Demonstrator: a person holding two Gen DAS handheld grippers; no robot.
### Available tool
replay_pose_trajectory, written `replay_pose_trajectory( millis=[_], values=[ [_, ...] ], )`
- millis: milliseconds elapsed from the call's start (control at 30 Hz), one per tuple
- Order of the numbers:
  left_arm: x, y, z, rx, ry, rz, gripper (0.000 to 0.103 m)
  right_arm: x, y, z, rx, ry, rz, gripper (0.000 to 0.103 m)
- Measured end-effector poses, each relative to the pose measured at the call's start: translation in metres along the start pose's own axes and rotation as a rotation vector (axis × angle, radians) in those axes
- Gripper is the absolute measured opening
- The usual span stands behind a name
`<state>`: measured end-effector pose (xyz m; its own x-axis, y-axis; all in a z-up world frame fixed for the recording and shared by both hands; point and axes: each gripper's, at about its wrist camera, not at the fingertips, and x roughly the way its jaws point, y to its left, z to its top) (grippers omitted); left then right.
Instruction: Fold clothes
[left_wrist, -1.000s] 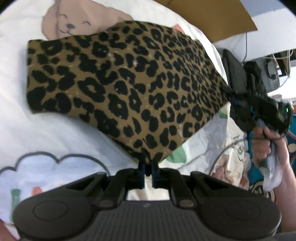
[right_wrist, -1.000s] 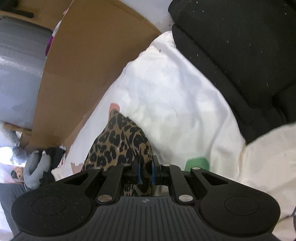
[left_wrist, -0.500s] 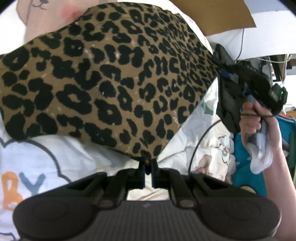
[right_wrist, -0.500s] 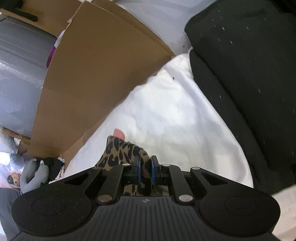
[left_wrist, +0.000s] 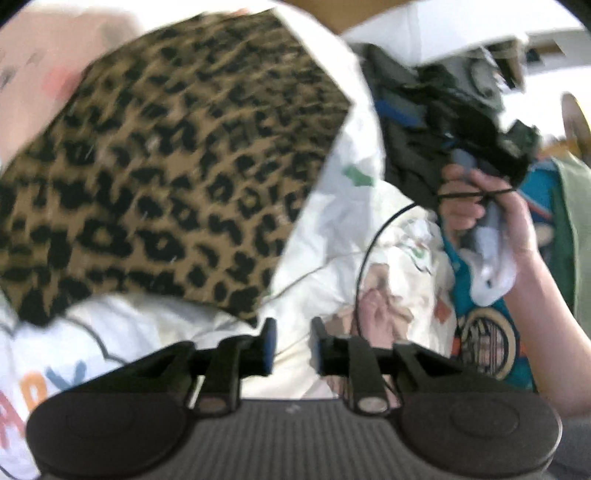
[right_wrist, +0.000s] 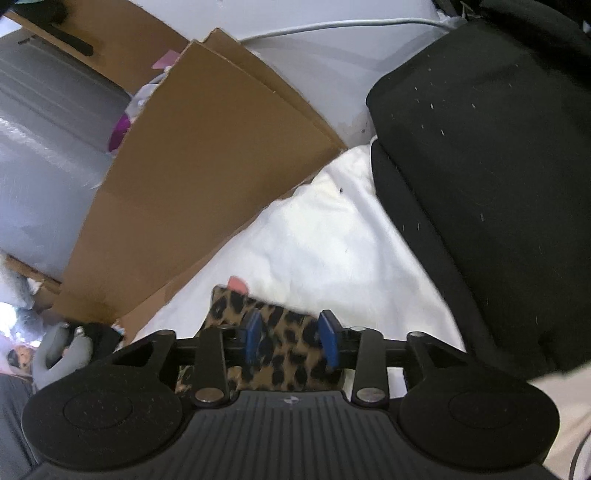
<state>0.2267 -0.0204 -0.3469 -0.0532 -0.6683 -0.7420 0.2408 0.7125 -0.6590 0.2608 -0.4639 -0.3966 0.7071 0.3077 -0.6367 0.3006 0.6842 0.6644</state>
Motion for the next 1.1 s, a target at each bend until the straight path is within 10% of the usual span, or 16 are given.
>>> replay_pose_trajectory(
  millis=[433,1100],
  values=[
    [-0.037,-0.004,0.080,0.262,-0.204,0.248,0.039,-0.022,0.002,-0.051,0.169,-0.011,-0.045,0.061],
    [-0.028,0.036,0.128,0.268,-0.255,0.369,0.040,-0.003,0.004,-0.102,0.079,0.123,-0.092,0.066]
  ],
)
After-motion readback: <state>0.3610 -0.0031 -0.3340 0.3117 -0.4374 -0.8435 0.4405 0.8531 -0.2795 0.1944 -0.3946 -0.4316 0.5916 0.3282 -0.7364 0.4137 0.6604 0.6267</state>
